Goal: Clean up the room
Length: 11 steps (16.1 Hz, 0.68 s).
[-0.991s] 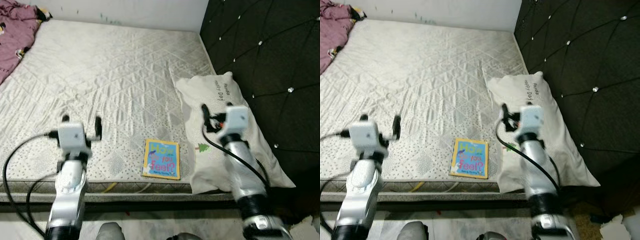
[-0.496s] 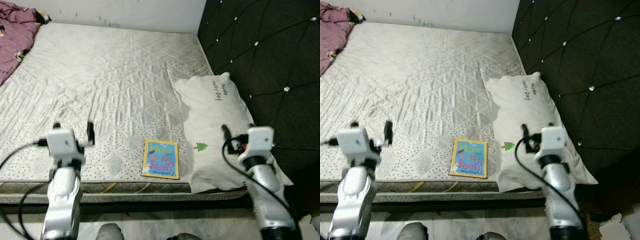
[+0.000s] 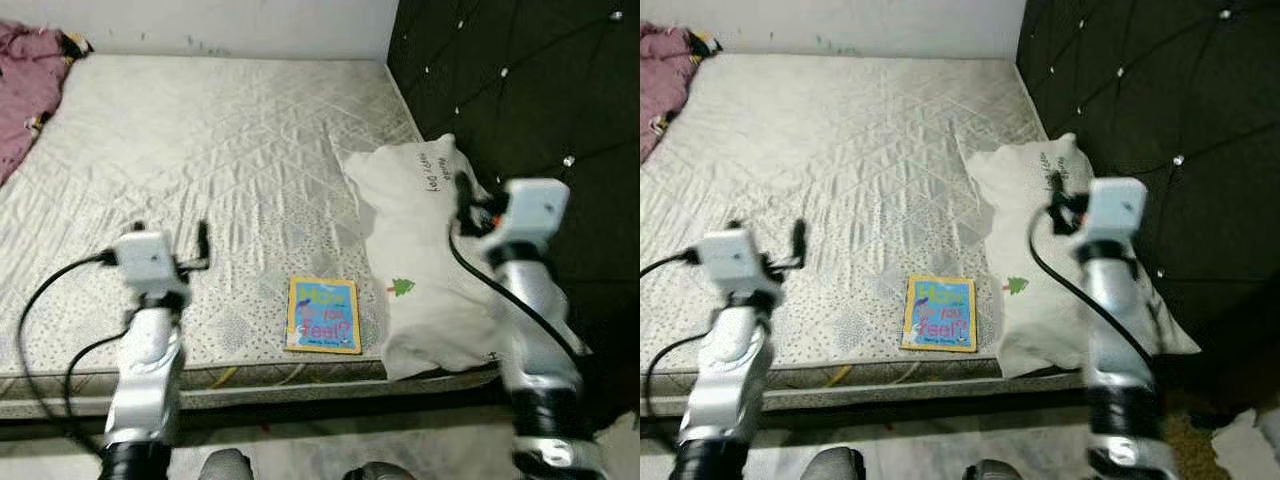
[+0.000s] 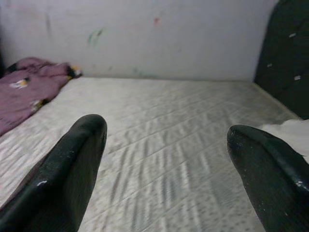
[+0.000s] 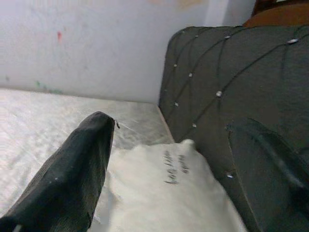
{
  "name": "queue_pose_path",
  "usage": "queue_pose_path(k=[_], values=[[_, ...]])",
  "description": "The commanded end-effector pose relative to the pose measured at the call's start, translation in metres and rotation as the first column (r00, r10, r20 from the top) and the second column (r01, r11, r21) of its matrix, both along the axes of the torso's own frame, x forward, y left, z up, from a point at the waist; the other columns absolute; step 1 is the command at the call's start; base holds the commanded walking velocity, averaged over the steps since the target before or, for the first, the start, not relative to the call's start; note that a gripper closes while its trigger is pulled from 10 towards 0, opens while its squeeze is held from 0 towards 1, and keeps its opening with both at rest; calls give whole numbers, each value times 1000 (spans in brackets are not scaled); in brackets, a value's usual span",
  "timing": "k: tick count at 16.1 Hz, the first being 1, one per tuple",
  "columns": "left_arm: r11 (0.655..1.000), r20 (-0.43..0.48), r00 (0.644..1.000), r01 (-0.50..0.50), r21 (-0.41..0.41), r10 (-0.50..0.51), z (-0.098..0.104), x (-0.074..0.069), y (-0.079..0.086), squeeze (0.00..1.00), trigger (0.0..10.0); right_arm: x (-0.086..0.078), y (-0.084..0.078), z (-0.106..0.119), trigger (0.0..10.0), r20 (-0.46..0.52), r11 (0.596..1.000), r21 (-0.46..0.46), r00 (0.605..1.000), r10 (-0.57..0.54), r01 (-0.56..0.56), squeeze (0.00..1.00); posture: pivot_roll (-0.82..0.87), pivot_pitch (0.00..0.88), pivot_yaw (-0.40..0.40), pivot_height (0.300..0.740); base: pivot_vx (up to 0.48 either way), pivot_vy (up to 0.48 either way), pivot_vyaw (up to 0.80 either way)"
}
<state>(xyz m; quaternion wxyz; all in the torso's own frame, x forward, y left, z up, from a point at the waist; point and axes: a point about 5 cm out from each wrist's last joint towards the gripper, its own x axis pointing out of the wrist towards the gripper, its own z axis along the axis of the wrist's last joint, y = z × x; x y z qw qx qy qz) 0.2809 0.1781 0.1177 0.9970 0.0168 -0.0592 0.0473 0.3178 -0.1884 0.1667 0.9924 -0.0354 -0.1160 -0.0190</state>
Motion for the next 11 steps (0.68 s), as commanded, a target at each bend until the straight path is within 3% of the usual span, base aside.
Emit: queue_pose_path(k=[1,2,4,6,8,11], values=[[1000,-11,1000,17,-5,-17,-2,2,-3,0,10000,3,6,0,10000,-3,1000,7,1000,13,-13,0,-33,52,-6,740,0,0,0],[998,-7,998,59,-16,-59,-2,4,-7,0,10000,2,16,-12,10000,-29,999,47,999,27,-26,0,-40,46,3,740,0,0,0],[997,-5,997,75,-28,-75,-2,6,-13,0,10000,-8,16,-36,10000,-89,999,32,996,-4,7,0,-44,44,13,740,0,0,0],[993,15,994,108,-39,-108,-2,6,-13,0,10000,-27,-2,-49,10000,-120,999,-12,991,-52,51,0,-51,40,20,740,0,0,0],[995,15,995,94,-17,-94,-1,6,-5,0,10000,-52,-31,-60,10000,-157,993,-53,981,-111,104,0,-58,43,35,740,0,0,0],[997,7,998,70,-11,-70,-2,9,-2,0,10000,-69,-41,-69,10000,-189,991,-70,974,-128,117,0,-78,56,27,740,0,0,0]])
